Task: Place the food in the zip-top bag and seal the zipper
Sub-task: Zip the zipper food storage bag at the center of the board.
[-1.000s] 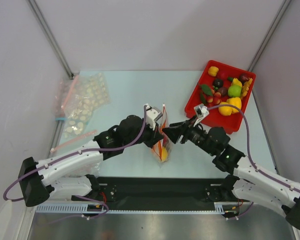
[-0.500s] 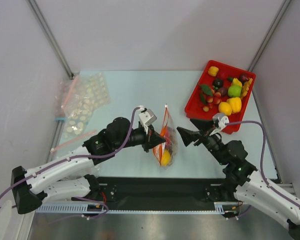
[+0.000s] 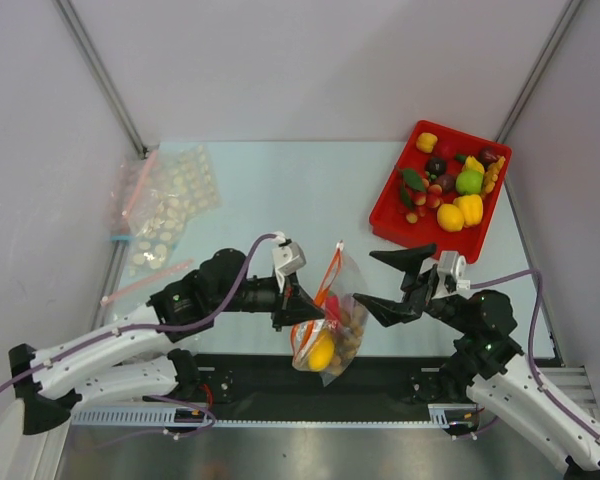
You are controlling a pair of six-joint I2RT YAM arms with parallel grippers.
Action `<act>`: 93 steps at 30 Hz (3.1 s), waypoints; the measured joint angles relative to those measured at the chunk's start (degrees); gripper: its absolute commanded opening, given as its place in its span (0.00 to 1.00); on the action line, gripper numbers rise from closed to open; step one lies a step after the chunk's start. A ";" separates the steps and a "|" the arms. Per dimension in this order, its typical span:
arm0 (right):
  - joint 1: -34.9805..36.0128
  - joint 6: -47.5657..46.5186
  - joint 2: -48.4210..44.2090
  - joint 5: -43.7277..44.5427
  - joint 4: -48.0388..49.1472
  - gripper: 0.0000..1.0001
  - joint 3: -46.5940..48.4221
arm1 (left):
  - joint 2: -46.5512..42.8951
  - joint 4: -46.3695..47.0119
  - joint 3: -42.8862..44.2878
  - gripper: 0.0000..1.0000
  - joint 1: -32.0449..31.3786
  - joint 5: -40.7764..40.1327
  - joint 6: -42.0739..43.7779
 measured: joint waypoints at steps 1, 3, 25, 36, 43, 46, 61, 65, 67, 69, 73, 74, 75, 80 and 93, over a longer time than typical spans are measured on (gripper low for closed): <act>-0.17 0.13 0.63 -1.66 0.13 1.00 0.11 | -1.51 -1.57 0.00 0.00 0.00 -0.37 -0.42; -0.44 0.22 2.82 -5.14 0.44 1.00 0.39 | -4.55 -4.31 0.04 0.00 0.00 -0.85 -0.98; 0.55 1.64 14.80 -21.88 2.93 0.95 3.41 | -7.61 -24.26 3.15 0.00 0.00 11.06 5.73; 5.66 0.37 20.20 -26.40 1.53 0.71 6.95 | -6.95 -23.89 3.15 0.00 0.00 18.60 7.32; 7.78 -2.27 20.55 -26.91 -1.05 0.12 8.07 | -7.13 -24.06 3.56 0.01 0.00 19.91 8.17; 7.78 -2.51 20.52 -26.77 -1.51 0.00 8.15 | -8.15 -24.30 4.22 0.33 0.00 18.75 8.26; 8.24 -0.74 22.97 -23.04 -2.54 0.00 9.03 | -4.11 -24.39 19.43 0.74 0.00 -3.54 8.09; 8.26 1.29 24.65 -20.68 -3.30 0.00 10.64 | 1.46 -23.41 23.41 0.76 0.00 -7.93 9.14; 8.24 2.38 25.51 -19.61 -3.82 0.00 11.28 | 4.02 -23.02 24.39 0.77 0.00 -9.27 9.70; 8.24 3.30 26.23 -18.75 -4.07 0.00 11.63 | 6.27 -22.97 24.92 0.78 0.00 -10.27 10.62; 8.15 4.70 27.12 -17.66 -4.57 0.00 11.74 | 9.16 -23.10 26.38 0.74 0.00 -10.78 12.07; 8.11 4.94 27.17 -17.55 -4.66 0.00 11.76 | 9.57 -23.08 26.69 0.72 0.00 -10.73 12.20; 8.11 5.29 27.17 -17.35 -4.72 0.00 11.76 | 9.81 -23.08 26.88 0.70 0.00 -10.71 12.44; 8.11 6.34 27.17 -17.07 -4.72 0.00 11.89 | 10.64 -23.06 27.10 0.62 0.00 -10.29 13.22; 8.11 7.74 27.91 -16.76 -4.70 0.00 12.02 | 13.31 -23.30 27.10 0.39 0.00 -10.12 13.77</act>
